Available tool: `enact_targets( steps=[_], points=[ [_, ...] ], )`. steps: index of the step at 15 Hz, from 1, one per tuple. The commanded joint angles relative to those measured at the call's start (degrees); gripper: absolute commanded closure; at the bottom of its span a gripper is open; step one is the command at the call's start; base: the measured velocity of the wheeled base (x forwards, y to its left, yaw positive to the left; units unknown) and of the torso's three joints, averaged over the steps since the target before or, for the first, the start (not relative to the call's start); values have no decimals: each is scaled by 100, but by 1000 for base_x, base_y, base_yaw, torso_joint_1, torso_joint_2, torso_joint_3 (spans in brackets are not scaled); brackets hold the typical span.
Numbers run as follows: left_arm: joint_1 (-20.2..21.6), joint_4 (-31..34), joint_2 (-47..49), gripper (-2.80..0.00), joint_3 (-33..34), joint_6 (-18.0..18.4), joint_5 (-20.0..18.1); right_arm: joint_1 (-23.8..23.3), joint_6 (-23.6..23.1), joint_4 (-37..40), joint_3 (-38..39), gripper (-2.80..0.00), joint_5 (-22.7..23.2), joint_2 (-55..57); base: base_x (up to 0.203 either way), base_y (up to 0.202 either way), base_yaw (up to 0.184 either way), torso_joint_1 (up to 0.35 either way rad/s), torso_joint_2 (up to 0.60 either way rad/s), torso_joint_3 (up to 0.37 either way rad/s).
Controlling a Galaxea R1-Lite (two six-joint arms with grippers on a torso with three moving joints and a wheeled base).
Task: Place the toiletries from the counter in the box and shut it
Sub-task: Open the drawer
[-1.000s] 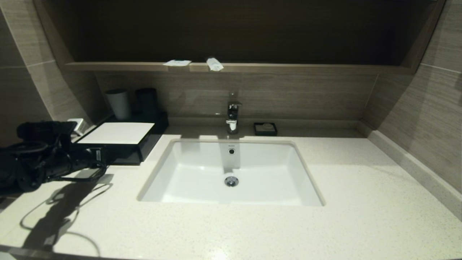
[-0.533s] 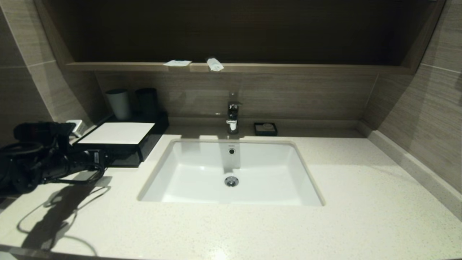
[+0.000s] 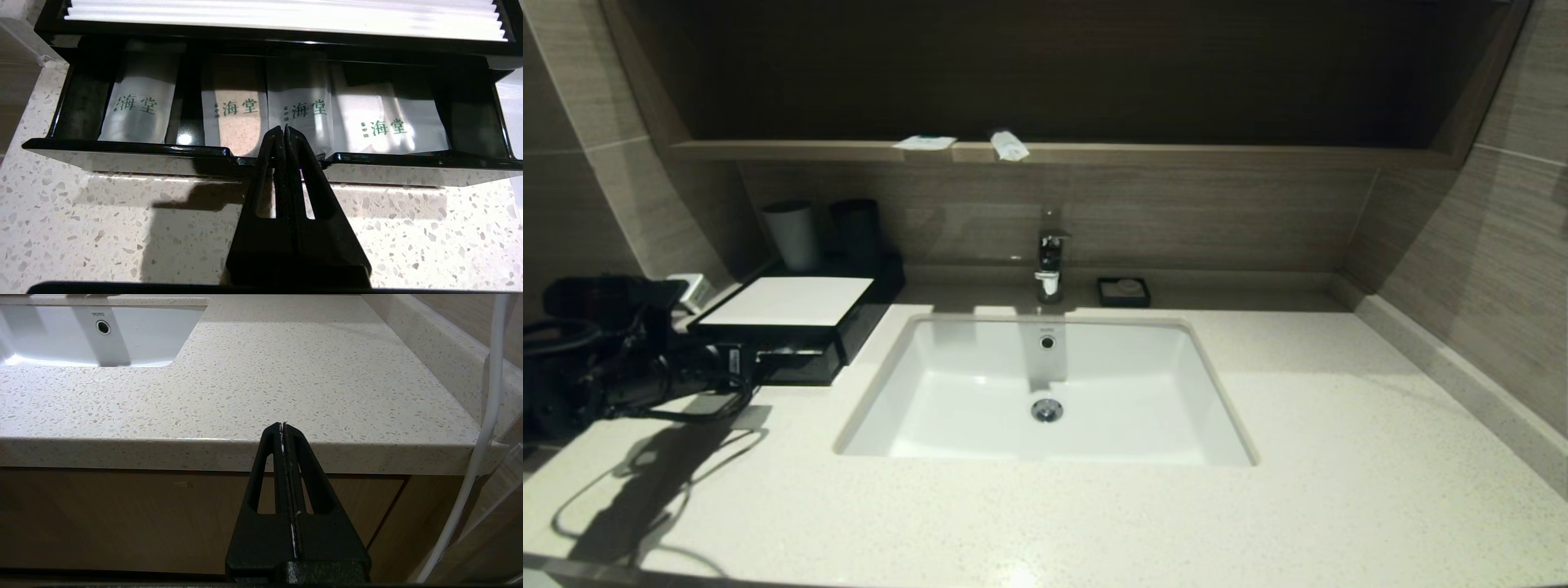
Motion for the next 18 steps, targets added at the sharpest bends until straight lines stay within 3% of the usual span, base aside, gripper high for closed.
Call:
enact_targets(
  steps=[1,9,18],
  points=[
    [13,77,-132,0,4,34,-11,0,-1,6,0,0,1,0,0,0,0,0,0,0],
    [58,1092,-747,0,54,342,-11,0,-1,-2,0,0,1,0,0,0,0,0,0,0],
    [267,1125,-955,0,388,551,-9,0,-1,-2,0,0,1,-8,0,0,0,0,0,0]
  ],
)
